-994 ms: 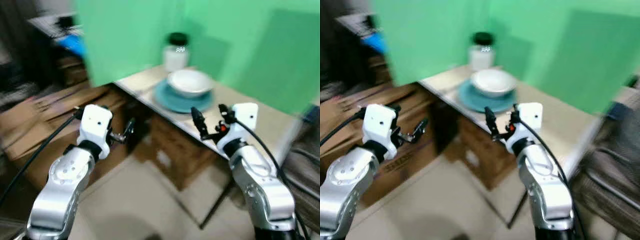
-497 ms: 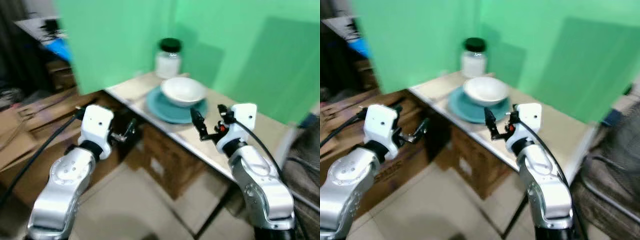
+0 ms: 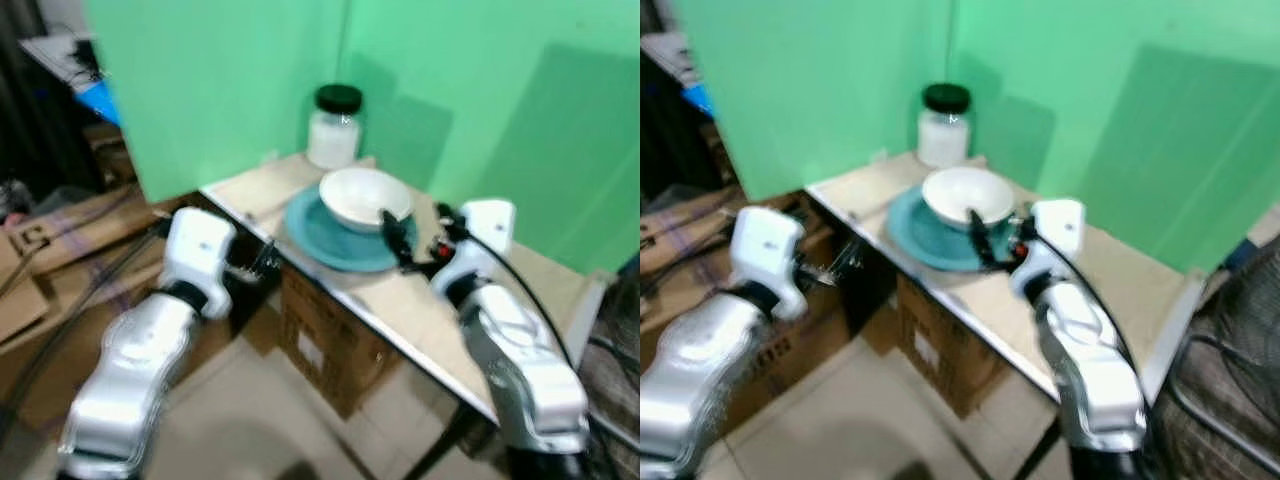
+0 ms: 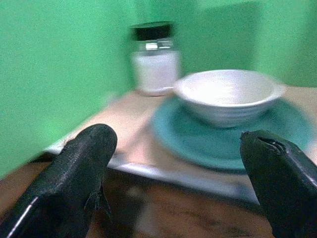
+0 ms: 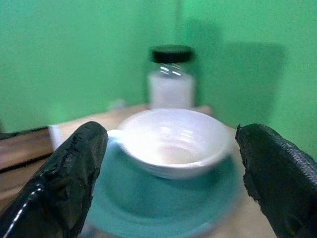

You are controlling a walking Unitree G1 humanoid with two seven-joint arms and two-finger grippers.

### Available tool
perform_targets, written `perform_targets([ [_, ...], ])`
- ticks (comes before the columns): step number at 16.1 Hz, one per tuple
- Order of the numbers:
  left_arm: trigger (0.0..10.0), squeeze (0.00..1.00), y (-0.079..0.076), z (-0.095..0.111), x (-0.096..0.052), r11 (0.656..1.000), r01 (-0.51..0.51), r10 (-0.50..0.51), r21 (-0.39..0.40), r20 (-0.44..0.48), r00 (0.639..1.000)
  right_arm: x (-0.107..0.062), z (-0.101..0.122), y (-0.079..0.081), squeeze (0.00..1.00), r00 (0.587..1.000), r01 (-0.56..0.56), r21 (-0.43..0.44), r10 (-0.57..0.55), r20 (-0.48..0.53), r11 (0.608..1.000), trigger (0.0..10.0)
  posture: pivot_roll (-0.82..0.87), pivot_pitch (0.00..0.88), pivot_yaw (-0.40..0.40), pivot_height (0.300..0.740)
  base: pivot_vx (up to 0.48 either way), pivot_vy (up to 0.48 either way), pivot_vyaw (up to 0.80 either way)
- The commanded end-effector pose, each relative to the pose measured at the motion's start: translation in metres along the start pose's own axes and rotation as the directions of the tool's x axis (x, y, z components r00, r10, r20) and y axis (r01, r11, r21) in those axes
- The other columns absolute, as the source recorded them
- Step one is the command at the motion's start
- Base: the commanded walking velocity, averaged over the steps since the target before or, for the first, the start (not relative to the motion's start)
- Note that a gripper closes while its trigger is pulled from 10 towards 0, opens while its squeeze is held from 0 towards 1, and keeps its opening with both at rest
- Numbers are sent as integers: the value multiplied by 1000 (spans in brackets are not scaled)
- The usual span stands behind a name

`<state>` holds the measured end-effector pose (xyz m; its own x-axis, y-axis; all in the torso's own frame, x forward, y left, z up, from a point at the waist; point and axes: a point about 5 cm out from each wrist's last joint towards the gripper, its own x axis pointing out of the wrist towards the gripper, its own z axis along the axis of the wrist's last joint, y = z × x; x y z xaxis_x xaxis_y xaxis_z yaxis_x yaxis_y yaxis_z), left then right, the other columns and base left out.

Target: Setting the table

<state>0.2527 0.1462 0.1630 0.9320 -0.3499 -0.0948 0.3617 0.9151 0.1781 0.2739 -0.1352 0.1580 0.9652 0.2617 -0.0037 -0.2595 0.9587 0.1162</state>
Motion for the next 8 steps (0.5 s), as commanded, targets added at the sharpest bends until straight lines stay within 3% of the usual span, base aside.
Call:
perform_targets([
  [1,10000,0,6,4,-1,1000,-20,20,24,11,1000,2,1,1,1000,1000,-4,3,4,6,1000,10000,172,0,-52,740,337,0,0],
  [8,10000,0,5,4,-1,999,4,-4,34,3,1000,1,-1,2,1000,1000,4,11,-4,-6,1000,10000,159,0,-27,740,336,0,0],
])
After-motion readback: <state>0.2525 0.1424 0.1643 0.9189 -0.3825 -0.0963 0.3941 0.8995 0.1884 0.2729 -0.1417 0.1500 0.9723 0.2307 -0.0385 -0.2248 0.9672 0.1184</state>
